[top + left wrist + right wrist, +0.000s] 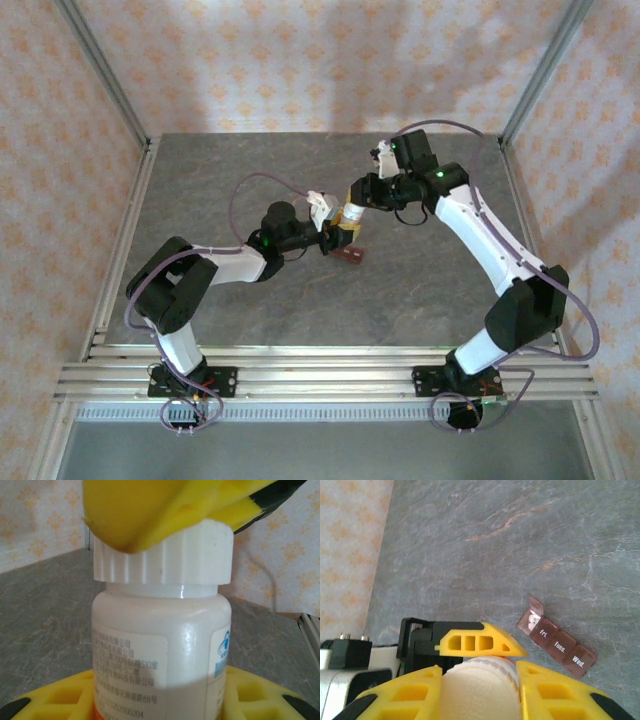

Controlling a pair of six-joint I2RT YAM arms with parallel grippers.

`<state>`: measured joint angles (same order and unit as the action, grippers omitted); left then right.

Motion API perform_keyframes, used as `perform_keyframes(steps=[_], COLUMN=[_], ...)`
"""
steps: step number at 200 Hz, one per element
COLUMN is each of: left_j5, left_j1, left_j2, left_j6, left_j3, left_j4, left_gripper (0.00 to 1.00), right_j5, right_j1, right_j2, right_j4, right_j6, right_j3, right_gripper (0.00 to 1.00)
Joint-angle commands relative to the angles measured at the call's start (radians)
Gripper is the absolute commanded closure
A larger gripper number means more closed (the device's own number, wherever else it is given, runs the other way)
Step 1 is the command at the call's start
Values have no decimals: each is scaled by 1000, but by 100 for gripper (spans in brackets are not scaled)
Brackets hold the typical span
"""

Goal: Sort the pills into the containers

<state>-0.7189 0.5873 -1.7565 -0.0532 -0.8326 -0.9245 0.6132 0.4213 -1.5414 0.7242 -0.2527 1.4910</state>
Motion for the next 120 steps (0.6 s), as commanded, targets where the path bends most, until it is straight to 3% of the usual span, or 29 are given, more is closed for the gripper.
perform_keyframes(steps=[1, 34, 66, 97, 120], left_j5=[59, 65, 69, 59, 40], left_j1=[5, 5, 5, 6, 5], left_j2=[11, 9, 11, 16, 19], left_j6=[33, 45, 47, 34, 15], left_j3=[-25, -16, -11, -16, -20], left_j4=[-125, -117, -119, -121, -125], left_gripper=[100, 100, 100, 100, 100], right_j5=[-112, -142, -180, -148, -58], right_j1=[35, 34, -7, -39, -40], right_j2=[8, 8, 29, 82, 109], right_j4=[-22, 0, 53, 20, -4], right_j6=[-208, -210, -166, -81, 40], right_j3=[-73, -25, 65, 58, 28], right_gripper=[71, 63, 43, 28, 26])
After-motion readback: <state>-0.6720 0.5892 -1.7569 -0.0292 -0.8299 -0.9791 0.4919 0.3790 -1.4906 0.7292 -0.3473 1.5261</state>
